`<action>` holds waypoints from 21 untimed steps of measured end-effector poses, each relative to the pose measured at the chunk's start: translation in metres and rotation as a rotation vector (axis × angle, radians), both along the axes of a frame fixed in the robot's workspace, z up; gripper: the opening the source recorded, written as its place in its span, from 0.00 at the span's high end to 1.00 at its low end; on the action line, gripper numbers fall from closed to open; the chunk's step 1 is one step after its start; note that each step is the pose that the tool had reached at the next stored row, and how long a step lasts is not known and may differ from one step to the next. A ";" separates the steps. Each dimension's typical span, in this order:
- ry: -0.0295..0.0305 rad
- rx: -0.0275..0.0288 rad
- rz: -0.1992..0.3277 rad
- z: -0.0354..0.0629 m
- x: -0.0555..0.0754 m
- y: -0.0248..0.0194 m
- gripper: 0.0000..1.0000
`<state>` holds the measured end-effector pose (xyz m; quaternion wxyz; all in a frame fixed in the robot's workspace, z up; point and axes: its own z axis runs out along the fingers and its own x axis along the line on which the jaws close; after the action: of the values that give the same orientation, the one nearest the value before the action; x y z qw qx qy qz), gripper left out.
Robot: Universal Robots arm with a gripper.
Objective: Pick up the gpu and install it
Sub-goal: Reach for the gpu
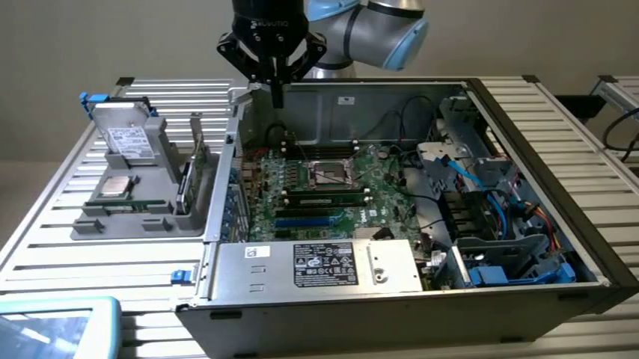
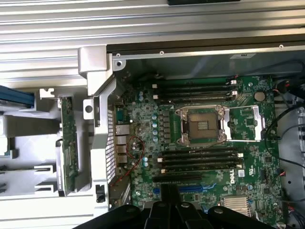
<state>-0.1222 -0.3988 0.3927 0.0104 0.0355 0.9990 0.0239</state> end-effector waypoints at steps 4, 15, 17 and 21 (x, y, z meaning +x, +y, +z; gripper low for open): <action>-0.0009 0.0001 0.000 -0.0001 -0.015 0.0000 0.89; -0.0012 0.0002 0.000 -0.0008 -0.065 0.0000 0.89; -0.0012 0.0002 0.000 -0.0010 -0.074 0.0000 0.89; -0.0012 0.0002 0.000 -0.0015 -0.092 0.0000 0.89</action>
<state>-0.2141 -0.3988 0.3912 0.0110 0.0353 0.9990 0.0241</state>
